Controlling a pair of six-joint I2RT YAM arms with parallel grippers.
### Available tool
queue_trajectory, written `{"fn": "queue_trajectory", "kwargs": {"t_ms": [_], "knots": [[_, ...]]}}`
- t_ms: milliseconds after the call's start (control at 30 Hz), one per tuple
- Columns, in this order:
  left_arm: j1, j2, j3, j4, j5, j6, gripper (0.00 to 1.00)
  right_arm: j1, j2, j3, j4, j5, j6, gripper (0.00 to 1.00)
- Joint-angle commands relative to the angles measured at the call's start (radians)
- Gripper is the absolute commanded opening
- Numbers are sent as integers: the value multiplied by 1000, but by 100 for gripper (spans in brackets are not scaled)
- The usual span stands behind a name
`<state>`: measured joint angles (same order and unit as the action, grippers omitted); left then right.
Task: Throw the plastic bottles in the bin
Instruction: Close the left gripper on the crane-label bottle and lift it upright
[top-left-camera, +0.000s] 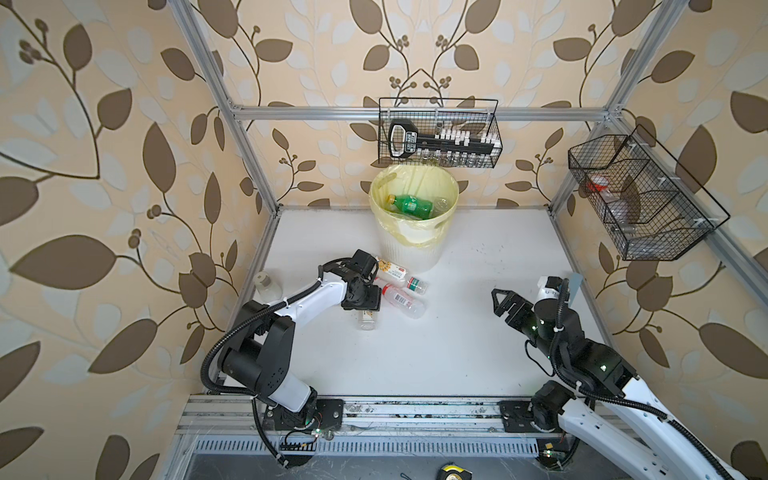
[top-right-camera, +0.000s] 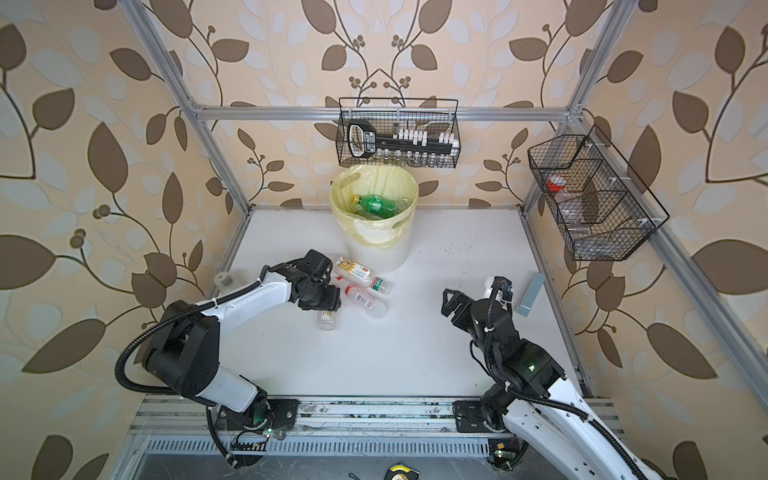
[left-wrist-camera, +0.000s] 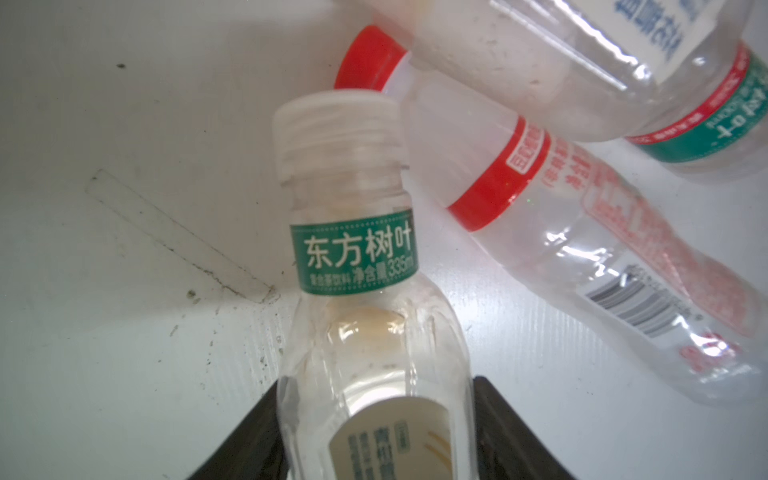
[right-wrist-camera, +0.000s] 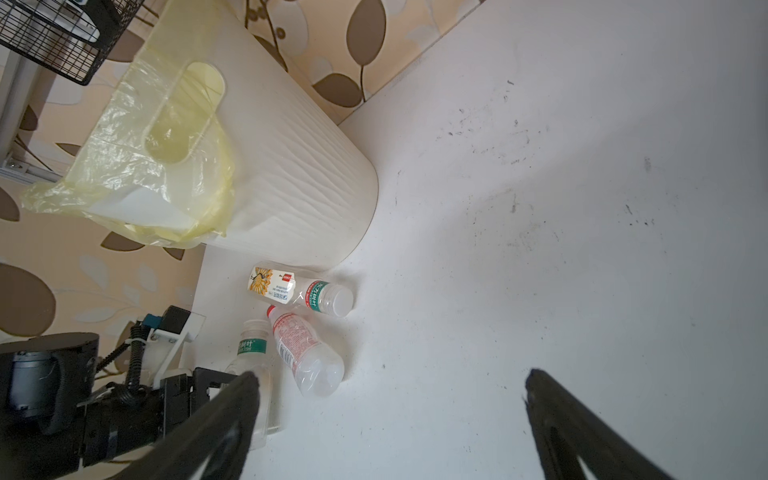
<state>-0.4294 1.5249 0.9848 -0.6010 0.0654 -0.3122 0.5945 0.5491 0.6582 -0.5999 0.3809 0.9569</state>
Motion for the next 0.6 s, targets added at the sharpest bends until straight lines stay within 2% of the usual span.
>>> {"fn": "queue_trajectory", "kwargs": {"t_ms": [0,333,567], "knots": [[23,-64,-5,-5,-34,27,64,1,-10,-15,-21,-8,18,100],[134,-171,24,-31,39,25,62,2,-41,-26,-28,-37,34,100],[301,-170,112,-69,170,-5,59,2,-66,-51,-26,-72,55,100]]}}
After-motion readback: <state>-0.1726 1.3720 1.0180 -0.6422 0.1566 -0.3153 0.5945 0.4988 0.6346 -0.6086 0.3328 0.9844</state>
